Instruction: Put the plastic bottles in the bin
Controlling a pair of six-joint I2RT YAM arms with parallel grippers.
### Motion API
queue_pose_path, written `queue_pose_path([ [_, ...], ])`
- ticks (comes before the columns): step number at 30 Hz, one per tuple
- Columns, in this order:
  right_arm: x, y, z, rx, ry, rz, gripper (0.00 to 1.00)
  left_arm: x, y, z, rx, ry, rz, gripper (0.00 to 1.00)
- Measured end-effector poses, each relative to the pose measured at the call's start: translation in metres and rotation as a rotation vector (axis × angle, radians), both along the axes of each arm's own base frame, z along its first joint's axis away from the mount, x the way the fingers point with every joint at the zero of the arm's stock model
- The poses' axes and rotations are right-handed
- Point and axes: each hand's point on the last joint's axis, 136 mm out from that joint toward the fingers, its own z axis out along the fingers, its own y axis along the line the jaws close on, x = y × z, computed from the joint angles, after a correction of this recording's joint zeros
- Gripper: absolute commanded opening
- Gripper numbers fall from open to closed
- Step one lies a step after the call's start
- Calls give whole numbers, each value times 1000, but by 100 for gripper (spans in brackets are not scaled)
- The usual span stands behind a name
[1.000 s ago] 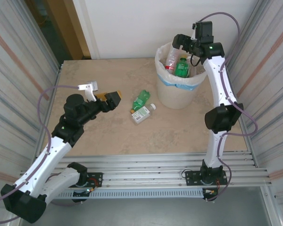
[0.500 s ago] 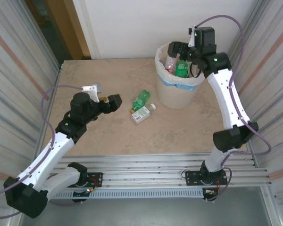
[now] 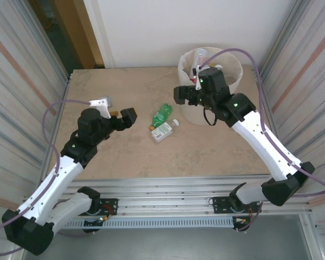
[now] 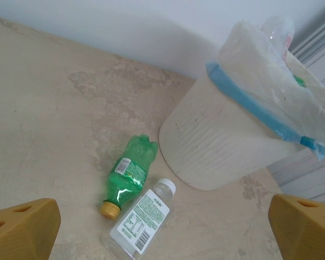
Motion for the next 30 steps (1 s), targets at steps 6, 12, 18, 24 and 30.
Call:
queue_pose_path([
  [6, -23, 43, -15, -30, 20, 72, 99, -1, 12, -8, 12, 6, 50, 99],
  [12, -39, 88, -49, -88, 78, 156, 99, 3, 39, -35, 12, 75, 146, 99],
  [18, -46, 128, -88, -151, 146, 217, 99, -1, 61, -47, -16, 92, 224, 99],
  [24, -45, 153, -118, -191, 195, 240, 99, -6, 87, -71, -41, 132, 316, 99],
  [30, -27, 161, -166, -247, 278, 184, 98, -5, 100, -84, -54, 163, 369, 99],
])
